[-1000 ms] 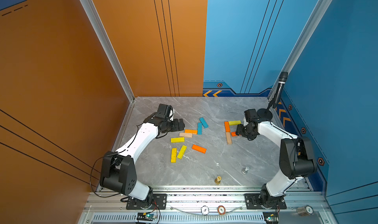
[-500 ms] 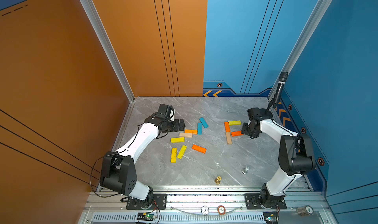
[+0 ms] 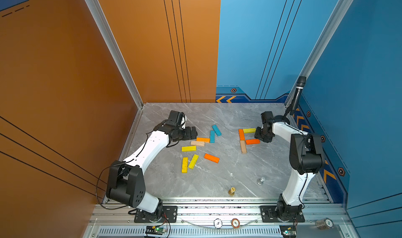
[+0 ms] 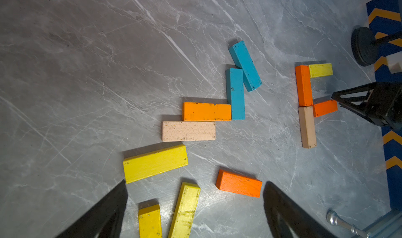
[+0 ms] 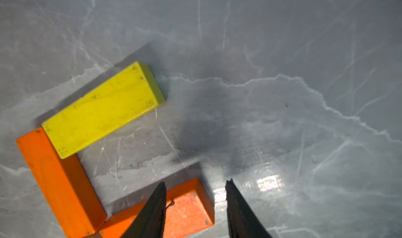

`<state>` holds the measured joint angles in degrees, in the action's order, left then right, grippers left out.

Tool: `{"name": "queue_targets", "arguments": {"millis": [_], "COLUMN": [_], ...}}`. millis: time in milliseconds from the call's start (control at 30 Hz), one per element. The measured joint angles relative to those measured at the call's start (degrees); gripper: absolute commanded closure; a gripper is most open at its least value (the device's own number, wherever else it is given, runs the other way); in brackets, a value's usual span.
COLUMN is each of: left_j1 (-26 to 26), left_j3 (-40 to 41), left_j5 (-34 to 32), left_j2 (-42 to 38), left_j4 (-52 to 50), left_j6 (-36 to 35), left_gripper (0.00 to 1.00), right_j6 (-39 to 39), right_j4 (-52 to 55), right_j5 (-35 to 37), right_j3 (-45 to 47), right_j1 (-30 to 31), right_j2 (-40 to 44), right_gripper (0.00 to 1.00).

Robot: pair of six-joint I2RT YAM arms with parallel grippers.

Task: Assemble the number 6 with building blocks
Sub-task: Assemble the building block at the center of the board.

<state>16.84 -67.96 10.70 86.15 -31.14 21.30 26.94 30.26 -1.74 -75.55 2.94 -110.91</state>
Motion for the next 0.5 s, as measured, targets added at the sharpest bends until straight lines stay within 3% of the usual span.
{"name": "queue_targets", "arguments": {"millis": [500], "left_j1": [0.0], "left_j3": [0.0], "left_j5": [-0.02], "left_j2": [0.0], "left_j4": [0.0], "left_j6": [-0.52], "left_gripper": [0.02], "right_j6": [1.03], "right_j4": [-0.35], "right_j5": [0.02], "right_j3": [-1.38], "right_j1": [0.15], "right_j2": [-1.6], "right_gripper": [0.63]}}
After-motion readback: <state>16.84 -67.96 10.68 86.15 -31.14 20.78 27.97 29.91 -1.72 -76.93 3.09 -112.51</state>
